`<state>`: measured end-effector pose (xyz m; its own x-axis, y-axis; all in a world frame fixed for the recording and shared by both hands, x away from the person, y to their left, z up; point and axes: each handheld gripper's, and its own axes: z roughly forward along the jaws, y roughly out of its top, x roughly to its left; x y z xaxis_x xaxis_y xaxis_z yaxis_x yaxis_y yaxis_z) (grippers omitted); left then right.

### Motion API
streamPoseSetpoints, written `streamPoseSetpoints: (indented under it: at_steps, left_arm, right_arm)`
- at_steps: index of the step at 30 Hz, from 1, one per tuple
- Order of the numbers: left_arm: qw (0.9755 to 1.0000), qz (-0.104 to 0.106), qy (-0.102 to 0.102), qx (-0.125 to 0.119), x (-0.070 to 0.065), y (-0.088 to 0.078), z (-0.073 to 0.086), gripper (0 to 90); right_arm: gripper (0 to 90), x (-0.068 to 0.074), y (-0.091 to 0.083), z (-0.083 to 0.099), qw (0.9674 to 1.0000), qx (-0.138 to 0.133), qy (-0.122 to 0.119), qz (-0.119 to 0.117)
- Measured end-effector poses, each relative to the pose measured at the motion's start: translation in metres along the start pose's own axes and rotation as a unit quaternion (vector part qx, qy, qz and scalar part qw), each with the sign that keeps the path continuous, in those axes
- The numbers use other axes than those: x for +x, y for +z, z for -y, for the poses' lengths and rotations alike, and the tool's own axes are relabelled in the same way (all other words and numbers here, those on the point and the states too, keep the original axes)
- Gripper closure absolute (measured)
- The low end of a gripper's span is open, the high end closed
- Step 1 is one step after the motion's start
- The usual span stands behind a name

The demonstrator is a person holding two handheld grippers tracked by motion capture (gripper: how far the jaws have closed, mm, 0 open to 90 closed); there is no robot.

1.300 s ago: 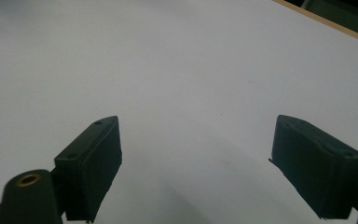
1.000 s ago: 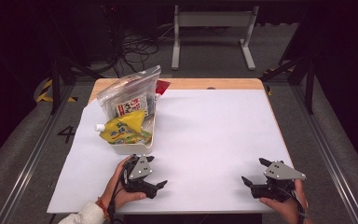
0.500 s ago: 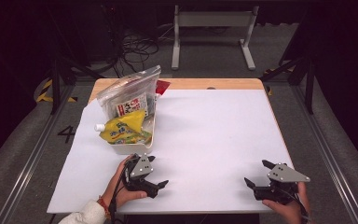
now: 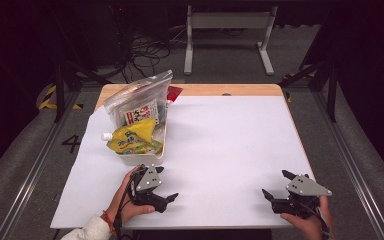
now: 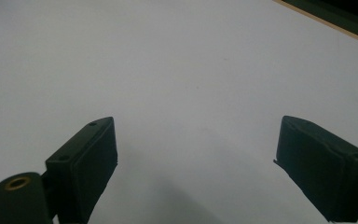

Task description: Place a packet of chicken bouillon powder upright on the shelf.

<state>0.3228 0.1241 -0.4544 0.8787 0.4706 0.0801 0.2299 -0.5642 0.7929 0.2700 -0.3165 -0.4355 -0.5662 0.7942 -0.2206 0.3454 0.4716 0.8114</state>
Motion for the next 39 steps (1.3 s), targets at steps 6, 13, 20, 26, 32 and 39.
streamPoseSetpoints:
  at_steps: [6,13,20,26,32,39]
  left_arm:
    - [1.0,0.0,-0.004,-0.001,0.0025,-0.0027,0.0002,6.5]
    - [1.0,-0.001,-0.01,-0.001,0.0048,-0.003,0.0009,7.2]
    - [0.9998,-0.013,0.012,0.012,0.0029,-0.0028,0.0023,6.6]
    - [0.9999,-0.014,0.004,0.008,0.0045,-0.0031,0.0014,6.6]
    - [0.9999,-0.012,0.001,0.009,0.0046,-0.0025,0.0019,6.6]
    - [0.9997,-0.016,0.009,0.014,0.0043,-0.0021,0.001,6.4]
  right_arm:
    - [12.7,-0.0013,0.0014,0.0007,1.0,0.005,0.002,-0.003]
    - [12.9,-0.0063,-0.001,0.0001,0.9999,-0.002,0.013,-0.003]
    - [13.0,-0.0076,-0.0021,0.0004,0.9999,-0.006,0.009,0.001]
    - [13.0,-0.0046,0.0004,-0.0005,1.0,-0.003,0.008,-0.003]
    - [13.0,-0.0047,0.0,-0.0002,1.0,-0.003,0.007,0.0]
    - [13.0,-0.0025,-0.0001,0.0003,1.0,-0.001,0.0,-0.003]
